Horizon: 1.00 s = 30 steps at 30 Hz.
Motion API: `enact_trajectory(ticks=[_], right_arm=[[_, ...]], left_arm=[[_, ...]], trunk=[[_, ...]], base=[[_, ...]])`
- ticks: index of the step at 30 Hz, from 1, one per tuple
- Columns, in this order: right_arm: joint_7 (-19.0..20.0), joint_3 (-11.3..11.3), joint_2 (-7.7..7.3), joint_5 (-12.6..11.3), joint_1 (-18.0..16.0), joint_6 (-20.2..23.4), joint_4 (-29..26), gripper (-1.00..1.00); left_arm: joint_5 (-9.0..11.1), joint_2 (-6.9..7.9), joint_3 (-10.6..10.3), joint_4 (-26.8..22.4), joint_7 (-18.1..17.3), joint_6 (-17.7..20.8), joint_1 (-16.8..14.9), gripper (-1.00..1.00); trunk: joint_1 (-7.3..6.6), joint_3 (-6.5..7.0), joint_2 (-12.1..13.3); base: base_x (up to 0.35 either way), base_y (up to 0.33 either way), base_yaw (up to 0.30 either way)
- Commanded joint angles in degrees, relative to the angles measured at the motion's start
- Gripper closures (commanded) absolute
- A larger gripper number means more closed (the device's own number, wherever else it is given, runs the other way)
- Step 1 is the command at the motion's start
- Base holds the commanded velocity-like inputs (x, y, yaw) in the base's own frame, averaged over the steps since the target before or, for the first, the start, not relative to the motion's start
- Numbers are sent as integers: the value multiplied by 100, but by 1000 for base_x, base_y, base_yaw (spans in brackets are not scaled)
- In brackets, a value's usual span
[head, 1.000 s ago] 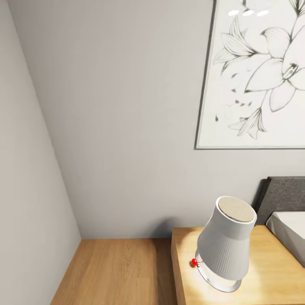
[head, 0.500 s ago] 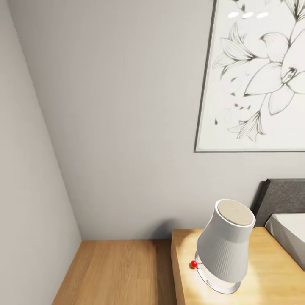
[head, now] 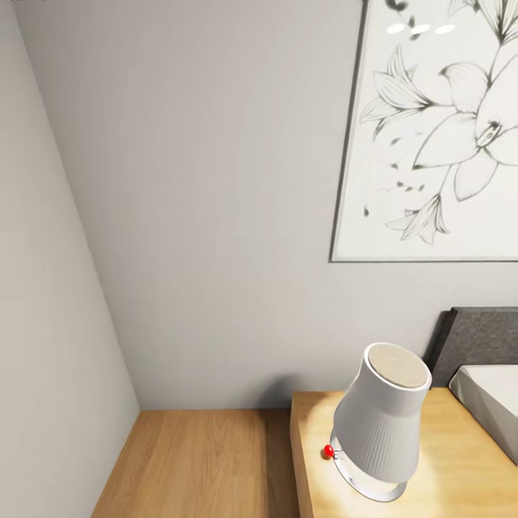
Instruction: In the bedroom, organize the workspace by keeping the computer under the desk, ensuring the monitor is on the desk, placing the keyboard on the desk next to the monitor, placing the mouse on the desk next to the keyboard, moving the folder from the swivel chair onto the desk next to the mouse, stacking the notebook on top of the folder with the pen on top of the notebook, and positioning the swivel chair next to the desk.
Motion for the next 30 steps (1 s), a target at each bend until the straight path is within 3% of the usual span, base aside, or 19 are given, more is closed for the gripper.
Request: enact_trajectory(ticks=[1,9,17,21,27,30], right_arm=[[6,-20,3,-19,-3,-23,-39,-100],[-1,63,40,178,-5,-330,-440,-100],[-20,114,105,586,-4,-577,-1299,-100],[-13,105,190,645,-4,-868,-1883,-100],[-34,100,274,638,-9,-1413,-2108,-100],[-41,90,336,604,-15,-1506,-2258,-100]], left_arm=[[35,1,4,-33,-1,-3,-1,-100],[42,14,4,-517,-4,-176,-1,-100],[42,-29,4,-1576,21,-236,-1,-100],[43,-66,4,-2260,37,-226,-1,-100],[63,-98,9,-2555,21,-234,-1,-100],[229,-102,31,-2588,1,-246,-1,-100]], trunk=[[-23,10,38],[-198,135,359],[-374,268,680],[-462,339,840],[-594,447,1081],[-616,465,1121]], base=[[0,0,0],[0,0,0],[0,0,0],[0,0,0],[0,0,0],[0,0,0]])
